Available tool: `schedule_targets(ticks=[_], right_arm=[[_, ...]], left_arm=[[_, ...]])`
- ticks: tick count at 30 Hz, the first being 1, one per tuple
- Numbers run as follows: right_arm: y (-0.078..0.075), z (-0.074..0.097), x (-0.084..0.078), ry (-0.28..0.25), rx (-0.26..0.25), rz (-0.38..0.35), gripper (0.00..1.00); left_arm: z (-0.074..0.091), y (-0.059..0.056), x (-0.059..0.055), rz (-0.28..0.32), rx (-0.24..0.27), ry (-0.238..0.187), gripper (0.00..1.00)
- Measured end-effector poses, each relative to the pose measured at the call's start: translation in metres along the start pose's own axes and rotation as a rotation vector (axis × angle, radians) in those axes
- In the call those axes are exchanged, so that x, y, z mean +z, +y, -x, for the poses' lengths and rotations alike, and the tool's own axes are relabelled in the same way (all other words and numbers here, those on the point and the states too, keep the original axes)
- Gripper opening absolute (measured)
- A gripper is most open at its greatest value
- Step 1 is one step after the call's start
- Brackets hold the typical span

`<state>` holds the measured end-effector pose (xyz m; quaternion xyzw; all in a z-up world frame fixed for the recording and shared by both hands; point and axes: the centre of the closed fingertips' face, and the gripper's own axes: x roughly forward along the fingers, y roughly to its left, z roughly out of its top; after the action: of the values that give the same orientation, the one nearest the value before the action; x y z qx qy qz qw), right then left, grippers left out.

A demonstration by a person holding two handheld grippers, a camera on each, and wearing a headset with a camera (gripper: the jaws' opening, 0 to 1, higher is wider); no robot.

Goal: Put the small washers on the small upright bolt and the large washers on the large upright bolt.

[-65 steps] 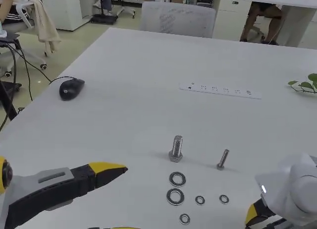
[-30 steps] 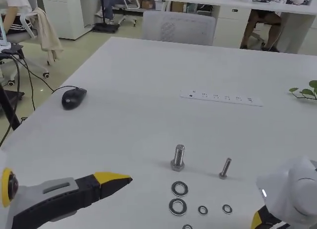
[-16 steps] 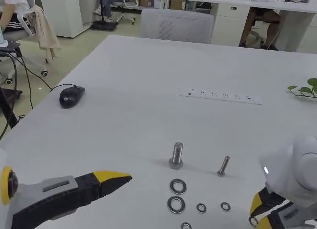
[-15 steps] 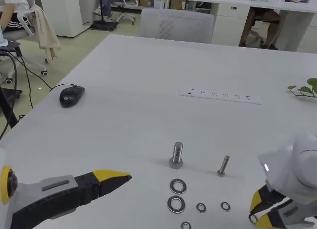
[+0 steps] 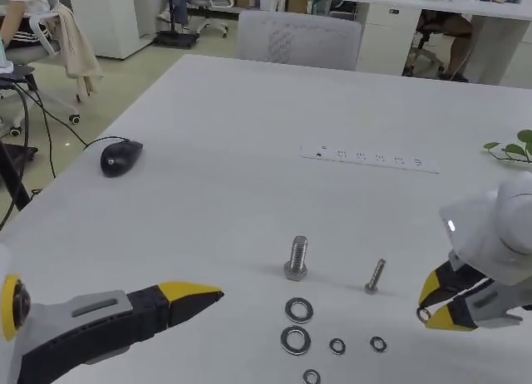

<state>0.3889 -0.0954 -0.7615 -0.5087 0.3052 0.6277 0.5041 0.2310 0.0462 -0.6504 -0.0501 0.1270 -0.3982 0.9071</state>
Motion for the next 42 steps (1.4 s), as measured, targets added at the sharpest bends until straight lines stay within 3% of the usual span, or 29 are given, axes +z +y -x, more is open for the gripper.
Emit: schedule_targets(ticks=[14, 27, 42], right_arm=[[-0.027, 0.007, 0.012, -0.018, -0.040, -0.007, 0.12], [-0.052, 0.004, 0.022, -0.022, -0.054, -0.008, 0.12], [-0.060, -0.007, 0.025, -0.016, -0.029, -0.001, 0.12]], left_arm=[[-0.001, -0.001, 0.000, 0.002, -0.004, 0.000, 0.58], [0.000, 0.004, 0.003, 0.004, 0.008, -0.005, 0.58], [-0.002, 0.016, 0.000, 0.016, 0.021, -0.001, 0.58]])
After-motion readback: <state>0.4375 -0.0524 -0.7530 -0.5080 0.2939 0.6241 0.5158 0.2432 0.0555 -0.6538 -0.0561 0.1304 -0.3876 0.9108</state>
